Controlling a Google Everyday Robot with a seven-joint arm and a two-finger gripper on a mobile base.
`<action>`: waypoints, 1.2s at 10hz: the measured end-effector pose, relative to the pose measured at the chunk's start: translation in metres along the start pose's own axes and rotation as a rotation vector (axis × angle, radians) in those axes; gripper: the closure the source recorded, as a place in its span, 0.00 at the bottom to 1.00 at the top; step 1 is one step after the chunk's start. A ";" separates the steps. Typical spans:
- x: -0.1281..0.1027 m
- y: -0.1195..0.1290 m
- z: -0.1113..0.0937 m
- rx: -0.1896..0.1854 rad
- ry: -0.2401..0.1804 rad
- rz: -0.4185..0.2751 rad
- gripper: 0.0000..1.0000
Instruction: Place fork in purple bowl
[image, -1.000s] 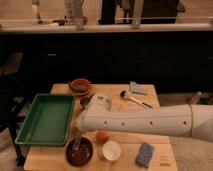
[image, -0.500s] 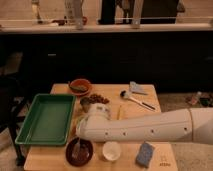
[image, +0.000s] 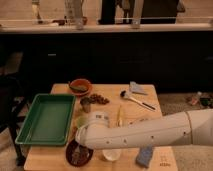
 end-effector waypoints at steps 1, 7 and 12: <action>-0.005 0.002 0.001 0.005 0.004 0.003 0.99; -0.008 0.003 0.002 0.008 0.008 0.011 0.97; -0.008 0.003 0.002 0.009 0.008 0.012 0.97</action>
